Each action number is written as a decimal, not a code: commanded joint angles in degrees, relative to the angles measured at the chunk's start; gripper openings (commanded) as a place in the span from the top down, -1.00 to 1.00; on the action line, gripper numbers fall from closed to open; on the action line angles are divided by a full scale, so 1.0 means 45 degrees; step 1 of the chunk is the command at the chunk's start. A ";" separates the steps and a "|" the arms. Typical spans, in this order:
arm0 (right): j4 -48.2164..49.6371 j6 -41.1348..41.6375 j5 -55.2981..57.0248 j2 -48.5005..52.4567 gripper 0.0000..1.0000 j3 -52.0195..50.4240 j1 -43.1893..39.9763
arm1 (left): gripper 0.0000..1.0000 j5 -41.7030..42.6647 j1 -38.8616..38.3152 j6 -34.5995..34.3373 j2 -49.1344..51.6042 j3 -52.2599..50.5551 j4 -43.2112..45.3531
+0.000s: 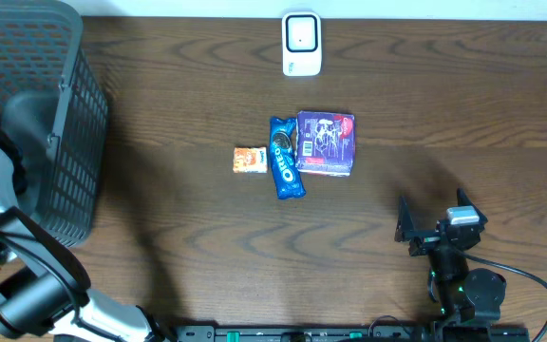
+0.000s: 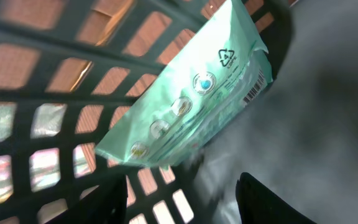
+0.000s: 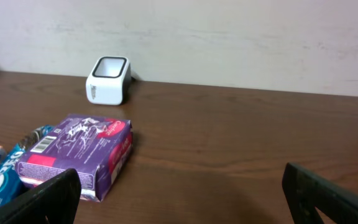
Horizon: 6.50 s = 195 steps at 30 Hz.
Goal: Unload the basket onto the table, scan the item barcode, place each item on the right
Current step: 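Reach into the basket toward the mint-green bag with the left gripper, then grasp the mint-green bag in the basket with the left gripper, then lift the mint-green bag out of the basket toward the scanner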
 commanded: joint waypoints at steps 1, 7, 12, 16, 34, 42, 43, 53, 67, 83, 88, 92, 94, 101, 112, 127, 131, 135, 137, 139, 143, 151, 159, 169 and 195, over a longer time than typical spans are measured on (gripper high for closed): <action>-0.0049 -0.0097 -0.0078 -0.0073 -0.99 -0.0019 0.0049 | -0.13 0.0019 0.0384 0.0860 0.0695 -0.0097 0.0233; -0.0049 -0.0097 -0.0078 -0.0073 -0.99 -0.0019 0.0049 | -0.02 -0.0272 0.0821 0.0981 0.0835 -0.0097 0.0816; -0.0049 -0.0097 -0.0078 -0.0073 -0.98 -0.0019 0.0049 | 0.05 -0.0257 0.0821 0.1768 0.0835 -0.0097 0.1146; -0.0049 -0.0097 -0.0078 -0.0073 -0.99 -0.0019 0.0049 | 0.05 0.0063 0.0821 0.1763 0.0835 -0.0097 0.1282; -0.0049 -0.0097 -0.0078 -0.0073 -0.99 -0.0019 0.0049 | -0.04 0.3628 0.0971 0.1865 0.2093 -0.0379 0.0806; -0.0049 -0.0097 -0.0078 -0.0073 -0.99 -0.0019 0.0049 | -0.01 0.3293 0.0971 0.1982 -0.0325 -0.0272 0.1428; -0.0049 -0.0097 -0.0078 -0.0073 -0.99 -0.0019 0.0049 | 0.09 0.3303 0.0971 0.2273 -0.0636 -0.0272 0.1540; -0.0049 -0.0097 -0.0078 -0.0073 -0.98 -0.0019 0.0049 | 0.01 0.3288 0.1180 0.4809 -0.1205 -0.0277 0.1792; -0.0049 -0.0097 -0.0078 -0.0073 -0.99 -0.0019 0.0049 | 0.01 0.4969 0.2623 0.5139 -0.0656 -0.0316 0.1710; -0.0049 -0.0097 -0.0078 -0.0073 -0.99 -0.0019 0.0049 | 0.02 0.7179 0.2618 0.5139 0.0651 -0.0325 0.1443; -0.0049 -0.0097 -0.0078 -0.0073 -0.99 -0.0019 0.0049 | 0.03 0.9175 0.2618 0.5139 0.0665 -0.0325 0.0763; -0.0049 -0.0097 -0.0078 -0.0073 -0.99 -0.0019 0.0049 | 0.02 0.9559 0.2618 0.5056 0.0942 -0.0325 -0.0039; -0.0049 -0.0097 -0.0078 -0.0073 -0.99 -0.0019 0.0049 | 0.02 0.9899 0.2603 0.4993 0.1039 -0.0325 -0.0248; -0.0049 -0.0097 -0.0078 -0.0073 -0.99 -0.0019 0.0049 | 0.03 1.0491 0.1836 0.4998 0.1005 -0.0325 -0.0262; -0.0049 -0.0097 -0.0078 -0.0073 -0.98 -0.0019 0.0049 | 0.86 1.0491 0.1200 0.4415 0.0379 -0.0180 -0.0301; -0.0049 -0.0097 -0.0078 -0.0073 -0.99 -0.0019 0.0049 | 0.85 1.0550 0.0962 -0.3011 -0.7261 0.1175 0.3604; -0.0049 -0.0097 -0.0078 -0.0073 -0.99 -0.0019 0.0049 | 0.85 1.0773 -0.0758 -0.5629 -0.8228 0.1175 0.4022; -0.0049 -0.0097 -0.0078 -0.0073 -0.98 -0.0019 0.0049 | 0.82 1.0069 -0.2594 -0.3487 -0.8092 0.1171 0.4182; -0.0049 -0.0097 -0.0078 -0.0073 -0.99 -0.0019 0.0049 | 0.66 0.8315 -0.2778 -0.2803 -0.7898 0.1171 0.3954; -0.0049 -0.0097 -0.0078 -0.0073 -0.98 -0.0019 0.0049 | 0.28 0.6659 -0.2764 -0.2812 -0.7703 0.1166 0.3745; -0.0049 -0.0097 -0.0078 -0.0073 -0.99 -0.0019 0.0049 | -0.45 0.3983 -0.2735 -0.2798 -0.6756 0.1156 0.3259; -0.0049 -0.0097 -0.0078 -0.0073 -0.99 -0.0019 0.0049 | -0.89 0.3954 -0.1564 -0.4085 -0.3206 0.1156 0.2239; -0.0049 -0.0097 -0.0078 -0.0073 -0.98 -0.0019 0.0049 | -0.95 0.4051 -0.0811 -0.4449 -0.0588 0.1156 0.1792; -0.0049 -0.0097 -0.0078 -0.0073 -0.99 -0.0019 0.0049 | -0.96 0.4867 -0.0811 -0.6829 0.2506 0.1156 0.1685; -0.0049 -0.0097 -0.0078 -0.0073 -0.99 -0.0019 0.0049 | 0.86 0.5746 -0.0801 -0.5231 -0.3050 0.1161 0.2773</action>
